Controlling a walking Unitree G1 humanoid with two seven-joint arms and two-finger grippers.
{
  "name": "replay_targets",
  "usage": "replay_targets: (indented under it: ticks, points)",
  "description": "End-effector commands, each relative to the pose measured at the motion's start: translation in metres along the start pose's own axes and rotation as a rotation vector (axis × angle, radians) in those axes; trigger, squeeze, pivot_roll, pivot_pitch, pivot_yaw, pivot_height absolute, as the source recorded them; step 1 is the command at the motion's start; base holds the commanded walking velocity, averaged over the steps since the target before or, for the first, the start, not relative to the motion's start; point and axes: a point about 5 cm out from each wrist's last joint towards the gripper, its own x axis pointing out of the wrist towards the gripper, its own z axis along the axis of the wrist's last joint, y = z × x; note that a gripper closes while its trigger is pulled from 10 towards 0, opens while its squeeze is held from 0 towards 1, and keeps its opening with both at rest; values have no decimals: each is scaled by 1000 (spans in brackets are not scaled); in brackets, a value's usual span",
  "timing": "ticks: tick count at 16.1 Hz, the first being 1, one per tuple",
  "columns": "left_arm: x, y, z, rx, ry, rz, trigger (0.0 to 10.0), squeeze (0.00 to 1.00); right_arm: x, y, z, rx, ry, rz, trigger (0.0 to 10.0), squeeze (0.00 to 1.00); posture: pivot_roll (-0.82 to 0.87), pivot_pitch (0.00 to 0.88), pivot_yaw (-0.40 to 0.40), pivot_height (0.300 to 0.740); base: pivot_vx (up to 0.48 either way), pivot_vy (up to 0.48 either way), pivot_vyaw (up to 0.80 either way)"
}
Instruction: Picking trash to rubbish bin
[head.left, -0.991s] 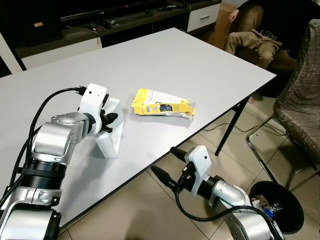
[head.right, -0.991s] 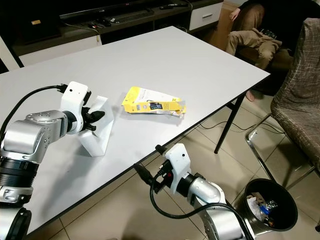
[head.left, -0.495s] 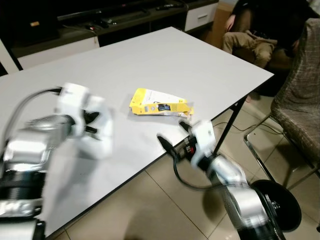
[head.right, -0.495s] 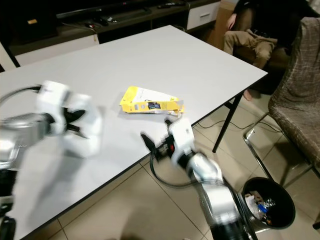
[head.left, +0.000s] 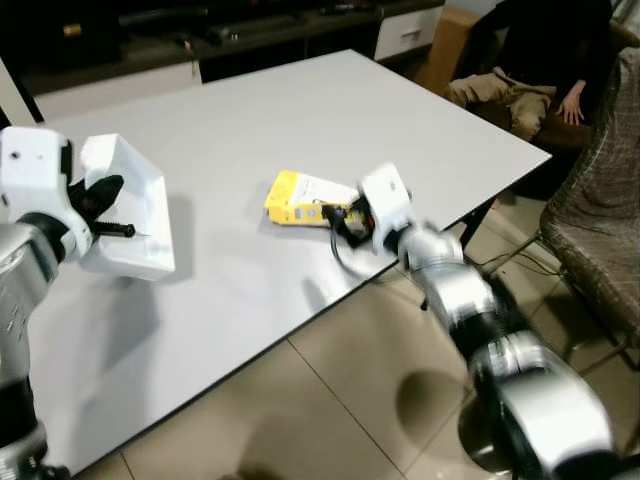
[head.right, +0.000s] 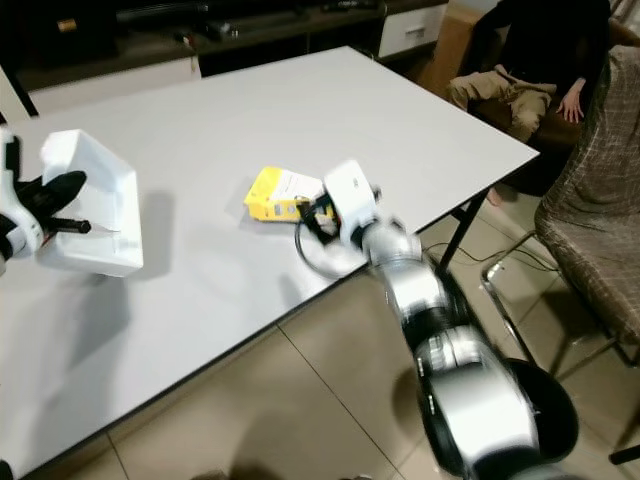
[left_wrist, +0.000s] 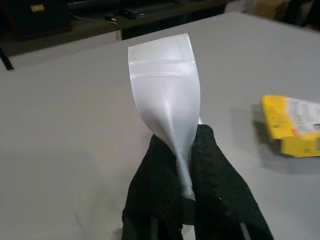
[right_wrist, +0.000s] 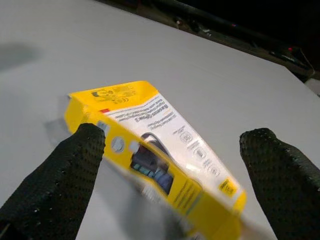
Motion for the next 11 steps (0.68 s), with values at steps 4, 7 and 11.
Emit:
replay_targets:
  ticks: [4, 7, 11]
  points:
    - [-32, 0, 2, 9, 33, -15, 0, 0, 2, -21, 1, -110, 96, -31, 10000, 1000, 278, 162, -70, 740, 0, 0, 0]
    - [-44, -4, 3, -1, 55, -62, 0, 0, -1, -31, 3, -109, 147, 66, 10000, 1000, 307, 181, -77, 740, 0, 0, 0]
    - [-52, -7, 2, -6, 78, -90, 0, 0, -12, -53, -5, -133, 243, 28, 10000, 0, 322, 188, -76, 740, 0, 0, 0]
